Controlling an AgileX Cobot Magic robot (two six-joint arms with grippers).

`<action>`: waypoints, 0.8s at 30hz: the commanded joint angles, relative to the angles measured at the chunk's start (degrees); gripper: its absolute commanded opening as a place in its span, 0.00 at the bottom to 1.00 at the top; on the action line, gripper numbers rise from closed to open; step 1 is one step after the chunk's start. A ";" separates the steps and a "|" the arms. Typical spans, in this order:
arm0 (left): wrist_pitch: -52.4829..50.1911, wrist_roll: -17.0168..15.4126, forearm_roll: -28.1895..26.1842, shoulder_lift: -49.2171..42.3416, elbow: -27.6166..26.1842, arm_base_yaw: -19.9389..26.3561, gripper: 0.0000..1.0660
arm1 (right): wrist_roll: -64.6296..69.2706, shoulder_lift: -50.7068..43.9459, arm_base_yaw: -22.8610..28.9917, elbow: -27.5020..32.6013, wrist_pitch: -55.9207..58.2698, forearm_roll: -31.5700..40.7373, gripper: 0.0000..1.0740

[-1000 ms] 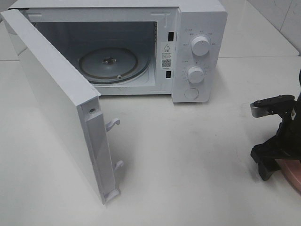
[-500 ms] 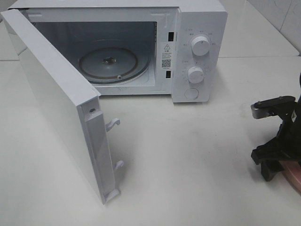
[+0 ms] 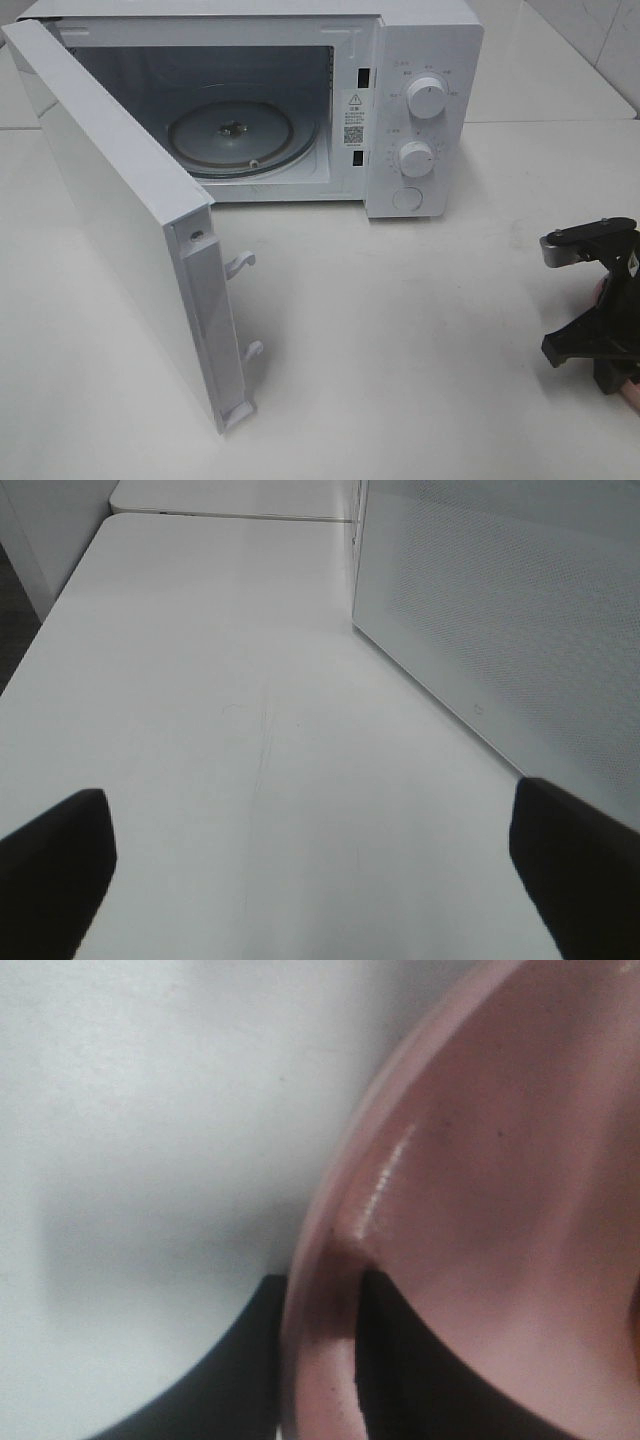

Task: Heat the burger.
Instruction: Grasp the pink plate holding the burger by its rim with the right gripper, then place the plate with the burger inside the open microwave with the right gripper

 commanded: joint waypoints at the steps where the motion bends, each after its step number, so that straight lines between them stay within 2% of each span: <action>1: -0.74 0.11 -0.29 -0.97 0.17 -0.34 0.94 | 0.69 0.57 -0.23 1.60 -0.86 -1.03 0.00; 8: -0.74 0.11 -0.29 -0.97 0.17 -0.34 0.94 | 4.35 0.11 -0.06 1.55 -0.06 -4.30 0.00; 18: -0.74 0.11 -0.29 -0.97 0.17 -0.34 0.94 | 7.45 -8.65 -0.06 1.49 4.53 -7.22 0.00; 24: -0.74 0.11 -0.29 -0.97 0.17 -0.34 0.94 | 10.71 -13.18 3.78 1.49 10.26 -10.54 0.00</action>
